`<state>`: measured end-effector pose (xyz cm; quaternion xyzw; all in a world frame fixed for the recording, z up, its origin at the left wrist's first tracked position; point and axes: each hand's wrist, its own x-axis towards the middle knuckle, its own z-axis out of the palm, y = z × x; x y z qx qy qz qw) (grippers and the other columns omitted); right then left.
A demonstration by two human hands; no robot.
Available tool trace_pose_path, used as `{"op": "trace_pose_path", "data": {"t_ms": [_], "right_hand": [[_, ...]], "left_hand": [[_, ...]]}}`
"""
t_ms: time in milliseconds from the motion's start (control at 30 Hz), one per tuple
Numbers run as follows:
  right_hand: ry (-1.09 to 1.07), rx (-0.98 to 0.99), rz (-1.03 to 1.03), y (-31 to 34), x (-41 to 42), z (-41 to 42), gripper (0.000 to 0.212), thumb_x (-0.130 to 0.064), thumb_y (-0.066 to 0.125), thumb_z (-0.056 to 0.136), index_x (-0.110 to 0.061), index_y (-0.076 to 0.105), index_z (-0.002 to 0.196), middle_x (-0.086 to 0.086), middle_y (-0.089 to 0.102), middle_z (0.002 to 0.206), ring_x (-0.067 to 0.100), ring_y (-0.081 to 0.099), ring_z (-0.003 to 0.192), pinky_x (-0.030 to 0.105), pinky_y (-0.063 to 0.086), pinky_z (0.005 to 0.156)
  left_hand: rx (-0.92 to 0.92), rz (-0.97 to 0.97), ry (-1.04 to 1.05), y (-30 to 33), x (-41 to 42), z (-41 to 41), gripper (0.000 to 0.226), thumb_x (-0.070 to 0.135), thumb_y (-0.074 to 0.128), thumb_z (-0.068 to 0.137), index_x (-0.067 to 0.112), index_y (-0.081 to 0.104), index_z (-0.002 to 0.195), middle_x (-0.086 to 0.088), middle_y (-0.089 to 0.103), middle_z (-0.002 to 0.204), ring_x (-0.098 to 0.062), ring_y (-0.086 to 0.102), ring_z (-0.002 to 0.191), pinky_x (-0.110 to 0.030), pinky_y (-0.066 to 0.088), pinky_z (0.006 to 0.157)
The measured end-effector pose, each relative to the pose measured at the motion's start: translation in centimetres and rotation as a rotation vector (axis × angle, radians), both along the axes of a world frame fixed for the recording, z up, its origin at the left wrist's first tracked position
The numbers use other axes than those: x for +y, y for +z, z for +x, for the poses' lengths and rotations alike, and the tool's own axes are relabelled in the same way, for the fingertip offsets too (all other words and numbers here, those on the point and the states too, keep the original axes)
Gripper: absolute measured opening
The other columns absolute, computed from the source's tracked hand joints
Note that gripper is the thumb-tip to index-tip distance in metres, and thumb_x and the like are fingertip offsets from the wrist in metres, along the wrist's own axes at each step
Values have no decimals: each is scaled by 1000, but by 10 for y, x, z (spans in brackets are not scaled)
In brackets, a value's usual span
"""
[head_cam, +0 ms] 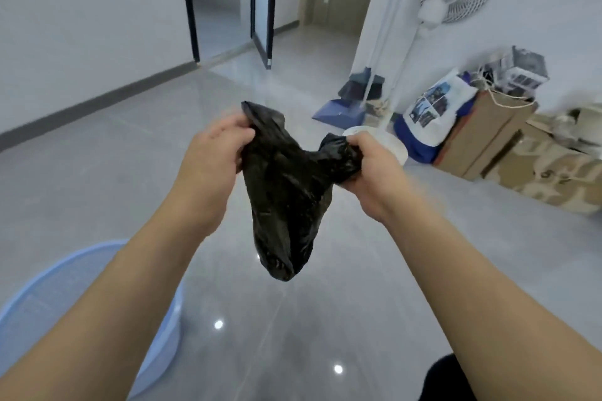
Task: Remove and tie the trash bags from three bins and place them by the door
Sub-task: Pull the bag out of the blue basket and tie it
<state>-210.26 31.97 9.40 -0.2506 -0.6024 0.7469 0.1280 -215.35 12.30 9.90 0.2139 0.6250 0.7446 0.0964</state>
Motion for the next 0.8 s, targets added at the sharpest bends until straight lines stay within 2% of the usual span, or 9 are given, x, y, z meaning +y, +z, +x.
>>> {"op": "trace_pose_path", "data": {"t_ms": [100, 167, 300, 367, 467, 567, 667, 733, 800], "right_hand": [[272, -480, 584, -29, 20, 6, 22, -24, 51, 85, -6, 63, 84, 11, 63, 85, 23, 58, 75, 35, 52, 74], [558, -792, 967, -45, 30, 13, 22, -25, 49, 86, -7, 58, 77, 9, 65, 78, 23, 56, 66, 29, 46, 66], [841, -1123, 1069, -61, 40, 24, 22, -22, 49, 90, -6, 61, 97, 9, 71, 92, 25, 68, 75, 38, 56, 83], [832, -1160, 1055, -68, 44, 23, 30, -25, 50, 92, -2, 61, 108, 11, 71, 91, 26, 69, 74, 41, 57, 83], [784, -1148, 1056, -77, 46, 18, 30, -30, 51, 93, -2, 57, 101, 11, 71, 82, 25, 69, 69, 40, 57, 81], [764, -1125, 1145, -78, 47, 16, 26, -21, 46, 95, -2, 56, 82, 10, 69, 76, 23, 65, 62, 35, 55, 74], [725, -1030, 1387, -77, 54, 15, 21, -7, 45, 92, -8, 49, 71, 8, 60, 76, 19, 52, 58, 27, 44, 57], [620, -944, 1472, -82, 67, 14, 23, -4, 45, 88, -12, 41, 67, 6, 51, 73, 16, 44, 57, 27, 36, 51], [502, -870, 1411, -89, 79, 12, 18, -4, 46, 84, -11, 44, 67, 5, 50, 70, 19, 46, 58, 25, 33, 49]], "left_hand": [[-182, -298, 58, -65, 6, 0, 22, 16, 50, 85, -3, 62, 79, -13, 59, 79, -25, 55, 77, -44, 50, 85], [-257, -597, 44, -103, 2, 8, 20, 17, 52, 85, 8, 53, 68, -9, 48, 71, -22, 44, 71, -35, 43, 70], [-288, -1441, -451, -133, -8, 32, 20, 34, 56, 86, 18, 62, 76, 0, 57, 78, -17, 50, 68, -27, 38, 62], [-246, -1641, -568, -129, -3, 35, 24, 40, 53, 86, 19, 60, 76, 1, 58, 77, -17, 51, 65, -25, 41, 59], [-20, -1572, -276, -133, 18, 22, 34, 41, 48, 89, 10, 55, 76, -5, 59, 79, -21, 56, 71, -26, 41, 60], [129, -1459, 86, -158, 35, -3, 45, 49, 50, 81, 9, 51, 102, -11, 57, 106, -31, 55, 97, -36, 45, 76], [-85, -1445, 108, -196, 38, -19, 69, 47, 61, 72, 11, 40, 127, -14, 52, 124, -37, 51, 113, -45, 45, 93], [-337, -1269, 30, -215, 37, -20, 58, 32, 69, 70, 4, 49, 117, -18, 61, 114, -35, 60, 100, -44, 52, 84], [-512, -1082, -28, -223, 33, -20, 34, 15, 70, 76, -1, 59, 104, -19, 66, 101, -30, 62, 82, -37, 52, 66]]}}
